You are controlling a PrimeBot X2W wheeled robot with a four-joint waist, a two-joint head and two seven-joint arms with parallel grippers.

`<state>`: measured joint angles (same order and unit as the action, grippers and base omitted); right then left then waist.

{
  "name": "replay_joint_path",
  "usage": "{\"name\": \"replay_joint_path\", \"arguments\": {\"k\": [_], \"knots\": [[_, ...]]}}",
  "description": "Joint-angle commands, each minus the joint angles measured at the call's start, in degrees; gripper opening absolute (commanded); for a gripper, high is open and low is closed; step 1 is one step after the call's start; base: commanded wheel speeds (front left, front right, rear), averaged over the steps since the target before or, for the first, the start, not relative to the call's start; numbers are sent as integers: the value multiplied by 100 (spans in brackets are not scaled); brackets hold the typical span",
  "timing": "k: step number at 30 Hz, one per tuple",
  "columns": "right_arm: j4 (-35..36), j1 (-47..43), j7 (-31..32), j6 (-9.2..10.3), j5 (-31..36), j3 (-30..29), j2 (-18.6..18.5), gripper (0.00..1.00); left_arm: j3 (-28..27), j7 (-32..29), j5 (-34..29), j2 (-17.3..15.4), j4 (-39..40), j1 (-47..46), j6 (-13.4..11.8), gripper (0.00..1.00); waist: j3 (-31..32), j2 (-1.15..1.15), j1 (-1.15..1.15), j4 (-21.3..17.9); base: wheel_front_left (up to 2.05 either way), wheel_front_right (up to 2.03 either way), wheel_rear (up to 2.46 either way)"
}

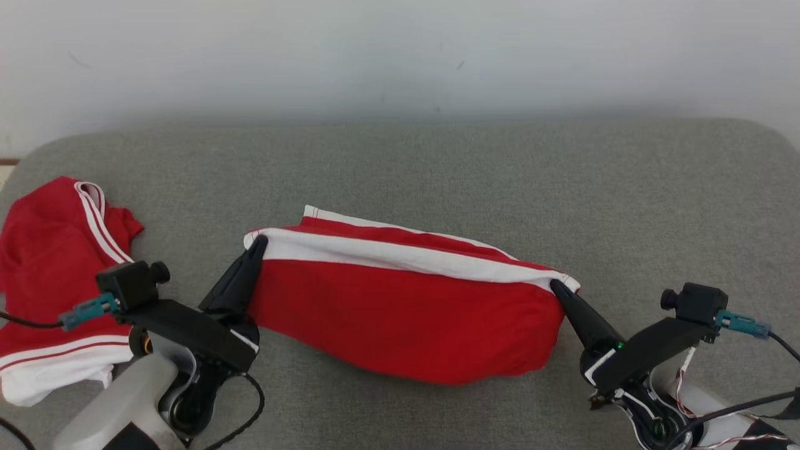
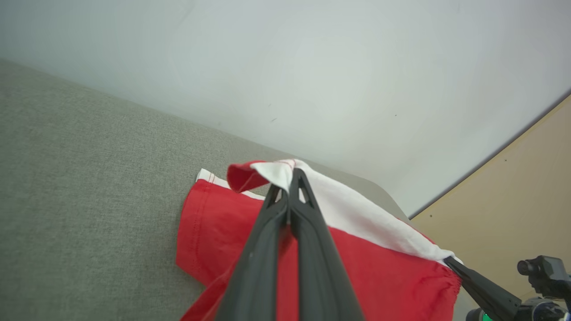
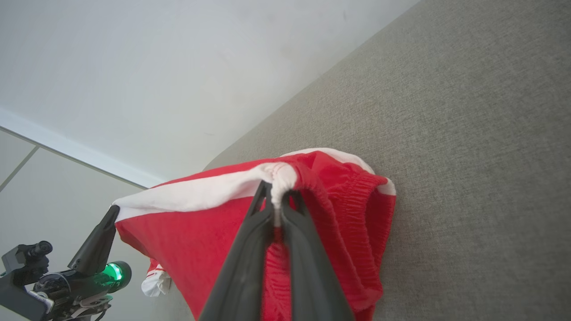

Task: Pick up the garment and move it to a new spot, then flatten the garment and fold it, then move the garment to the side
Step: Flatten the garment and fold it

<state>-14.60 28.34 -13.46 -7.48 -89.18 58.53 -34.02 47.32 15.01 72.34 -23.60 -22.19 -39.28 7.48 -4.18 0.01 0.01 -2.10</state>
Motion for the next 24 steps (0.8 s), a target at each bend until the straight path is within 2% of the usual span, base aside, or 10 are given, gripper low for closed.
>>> {"name": "replay_joint_path", "arguments": {"k": [1, 11, 24], "knots": [[-53, 114, -40, -3, 74, -37, 69, 0, 34, 24, -46, 9, -106, -133, 1, 0, -434, -1, -1, -170, 0, 0, 0], [-493, 665, -165, -3, 510, -203, 559, 0, 51, 24, -582, 336, -994, -1071, 1, 0, -1097, -1, -1, -522, 0, 0, 0], [-720, 991, -178, -3, 880, -301, 998, 0, 236, 24, -1039, 545, -2425, -1897, 1, 0, -1622, -1, -1, -776, 0, 0, 0]]}}
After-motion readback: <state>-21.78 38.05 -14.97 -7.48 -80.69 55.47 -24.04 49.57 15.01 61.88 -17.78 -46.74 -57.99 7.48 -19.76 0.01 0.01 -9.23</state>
